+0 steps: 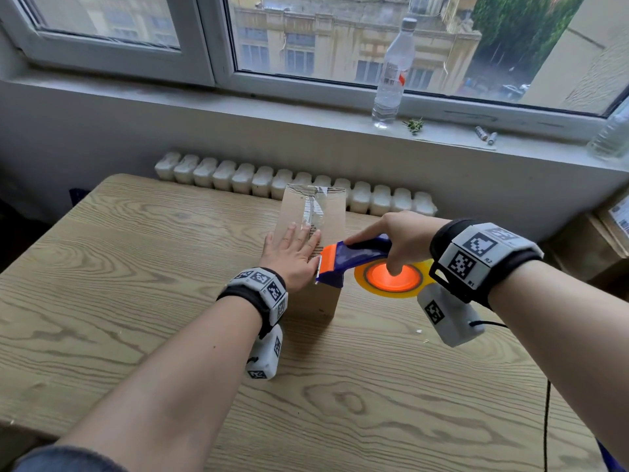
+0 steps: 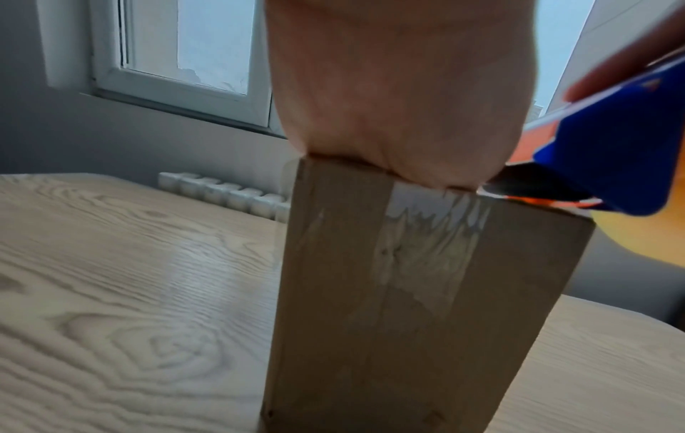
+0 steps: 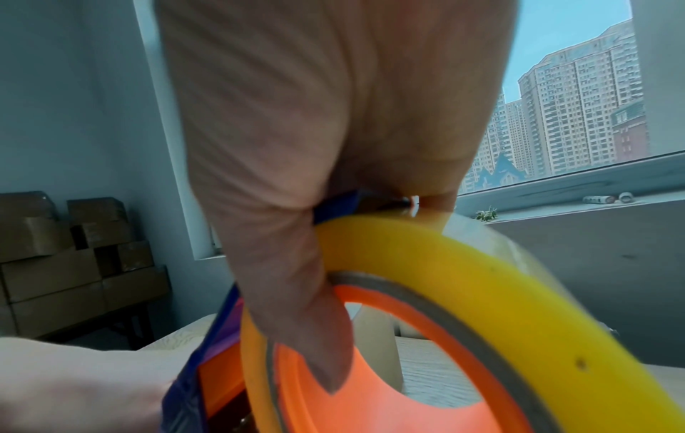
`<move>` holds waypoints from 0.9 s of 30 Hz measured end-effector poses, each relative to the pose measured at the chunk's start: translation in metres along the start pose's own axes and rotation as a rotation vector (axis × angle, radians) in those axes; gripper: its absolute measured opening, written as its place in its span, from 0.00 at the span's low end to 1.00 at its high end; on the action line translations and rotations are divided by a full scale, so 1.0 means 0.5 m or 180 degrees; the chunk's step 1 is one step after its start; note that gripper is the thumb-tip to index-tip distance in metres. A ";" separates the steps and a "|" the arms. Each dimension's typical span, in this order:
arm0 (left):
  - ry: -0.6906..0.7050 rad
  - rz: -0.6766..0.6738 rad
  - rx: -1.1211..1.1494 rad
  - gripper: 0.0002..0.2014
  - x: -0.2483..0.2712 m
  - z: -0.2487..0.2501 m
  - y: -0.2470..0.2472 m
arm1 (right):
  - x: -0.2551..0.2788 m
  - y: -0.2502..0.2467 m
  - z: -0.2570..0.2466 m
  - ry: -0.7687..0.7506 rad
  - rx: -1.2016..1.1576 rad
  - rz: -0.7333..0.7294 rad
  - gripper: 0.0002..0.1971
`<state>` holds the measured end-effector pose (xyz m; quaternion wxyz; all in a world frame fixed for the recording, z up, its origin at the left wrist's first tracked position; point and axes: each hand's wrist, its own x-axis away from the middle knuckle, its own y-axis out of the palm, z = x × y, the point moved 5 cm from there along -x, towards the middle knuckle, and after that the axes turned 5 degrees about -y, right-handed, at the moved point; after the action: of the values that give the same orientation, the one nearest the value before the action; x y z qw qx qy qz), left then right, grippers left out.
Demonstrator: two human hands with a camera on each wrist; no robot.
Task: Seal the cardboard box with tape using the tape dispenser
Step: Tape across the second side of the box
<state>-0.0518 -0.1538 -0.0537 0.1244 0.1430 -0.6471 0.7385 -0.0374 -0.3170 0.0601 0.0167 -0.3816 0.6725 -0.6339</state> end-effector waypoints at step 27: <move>-0.0089 -0.0043 -0.0189 0.38 0.004 0.005 0.002 | 0.088 0.079 0.136 -0.0053 -0.0098 0.0183 0.46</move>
<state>-0.0537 -0.1563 -0.0535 0.1245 0.1539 -0.6694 0.7160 -0.0537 -0.4013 0.0330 0.0346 -0.3676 0.6927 -0.6195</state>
